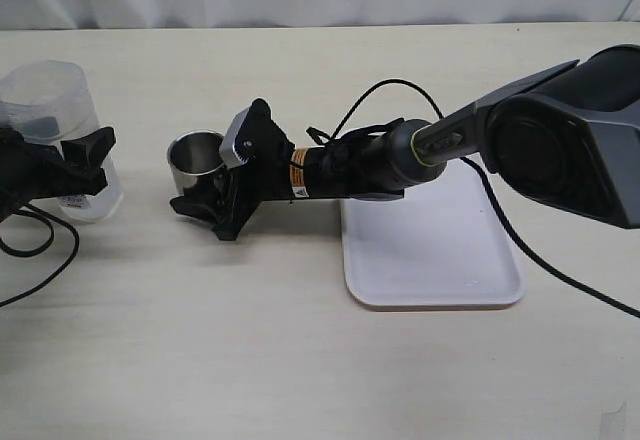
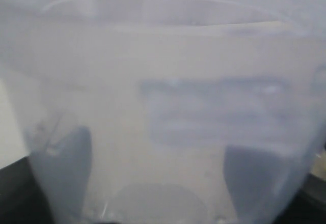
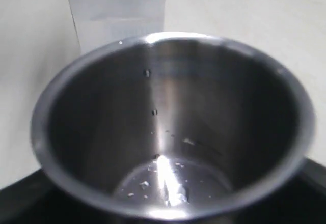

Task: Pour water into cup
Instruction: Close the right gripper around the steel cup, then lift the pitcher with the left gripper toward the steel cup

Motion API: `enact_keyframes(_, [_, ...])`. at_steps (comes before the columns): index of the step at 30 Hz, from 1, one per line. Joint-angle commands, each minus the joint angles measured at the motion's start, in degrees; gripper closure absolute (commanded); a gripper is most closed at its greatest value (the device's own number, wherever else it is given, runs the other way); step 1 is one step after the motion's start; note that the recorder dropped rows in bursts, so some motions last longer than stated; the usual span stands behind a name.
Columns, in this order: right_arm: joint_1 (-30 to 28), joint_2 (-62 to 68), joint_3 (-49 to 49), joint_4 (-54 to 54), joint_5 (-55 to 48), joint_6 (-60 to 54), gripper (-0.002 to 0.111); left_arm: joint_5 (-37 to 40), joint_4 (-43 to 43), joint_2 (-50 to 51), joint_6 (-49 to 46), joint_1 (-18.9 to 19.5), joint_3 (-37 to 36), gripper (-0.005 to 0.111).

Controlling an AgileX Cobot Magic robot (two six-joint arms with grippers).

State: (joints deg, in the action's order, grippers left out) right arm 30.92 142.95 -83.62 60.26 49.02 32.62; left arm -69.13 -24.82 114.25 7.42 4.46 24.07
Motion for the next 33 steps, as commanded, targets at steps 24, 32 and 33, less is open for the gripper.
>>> enact_keyframes(24, [-0.22, 0.17, -0.25, 0.39, -1.66, 0.54, 0.104, 8.27, -5.92, 0.11, -0.07, -0.48, 11.83, 0.107])
enact_keyframes(32, [-0.22, 0.17, -0.25, 0.39, -1.66, 0.65, 0.104, 10.19, -11.89, 0.11, -0.33, -0.48, 16.18, 0.107])
enact_keyframes(33, [-0.22, 0.17, -0.25, 0.39, -1.66, 0.65, 0.104, 10.19, -12.06, 0.11, -0.43, -0.48, 16.32, 0.107])
